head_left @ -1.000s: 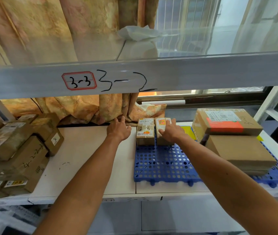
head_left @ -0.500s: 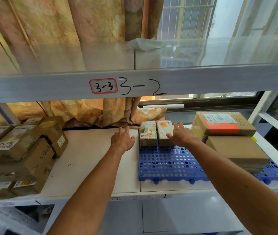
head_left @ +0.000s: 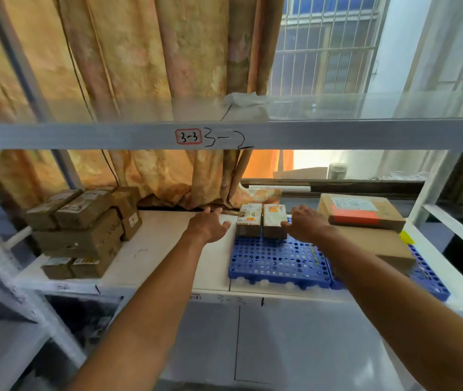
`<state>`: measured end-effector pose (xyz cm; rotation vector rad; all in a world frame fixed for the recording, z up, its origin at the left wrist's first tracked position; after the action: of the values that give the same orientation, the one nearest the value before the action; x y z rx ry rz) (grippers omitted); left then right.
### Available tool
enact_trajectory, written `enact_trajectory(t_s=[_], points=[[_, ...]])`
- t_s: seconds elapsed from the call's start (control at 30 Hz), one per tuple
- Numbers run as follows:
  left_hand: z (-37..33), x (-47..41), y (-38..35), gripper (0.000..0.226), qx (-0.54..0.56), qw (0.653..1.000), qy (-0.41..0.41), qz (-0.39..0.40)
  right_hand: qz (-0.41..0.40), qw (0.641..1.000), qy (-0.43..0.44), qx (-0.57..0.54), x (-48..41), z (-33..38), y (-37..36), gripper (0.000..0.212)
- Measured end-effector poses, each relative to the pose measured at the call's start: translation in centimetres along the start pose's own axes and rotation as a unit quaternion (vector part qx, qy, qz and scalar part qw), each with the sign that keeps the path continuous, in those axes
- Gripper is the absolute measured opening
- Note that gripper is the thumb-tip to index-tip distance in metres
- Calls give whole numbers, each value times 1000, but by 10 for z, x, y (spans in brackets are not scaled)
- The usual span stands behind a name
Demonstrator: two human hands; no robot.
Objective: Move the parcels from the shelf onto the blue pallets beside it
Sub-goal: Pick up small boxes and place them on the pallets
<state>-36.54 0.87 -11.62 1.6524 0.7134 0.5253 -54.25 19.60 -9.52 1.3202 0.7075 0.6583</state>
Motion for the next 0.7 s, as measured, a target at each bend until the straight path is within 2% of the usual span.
enact_trajectory(t_s=[0.23,0.53,0.7], points=[[-23,89,23,70,3,1000,9,-17,-2,998,43,51,68,-4,48,55],[-30,178,52,72,3,1000,21,-23,-17,997,72,19,143,17,88,43],[-11,210,81,71,-3,999,44,-32,-17,997,75,16,159,37,100,54]])
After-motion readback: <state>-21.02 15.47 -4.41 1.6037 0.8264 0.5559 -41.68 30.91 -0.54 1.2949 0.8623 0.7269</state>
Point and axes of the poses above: each hand's wrist, its own x-axis away from the middle knuckle, its own y-axis out of the back of the hand, z = x × y, the point moved 8 cm from there along -x, towards the middle knuckle, and after that the axes turned 2 degrees about -z, right-handed, at the moved point
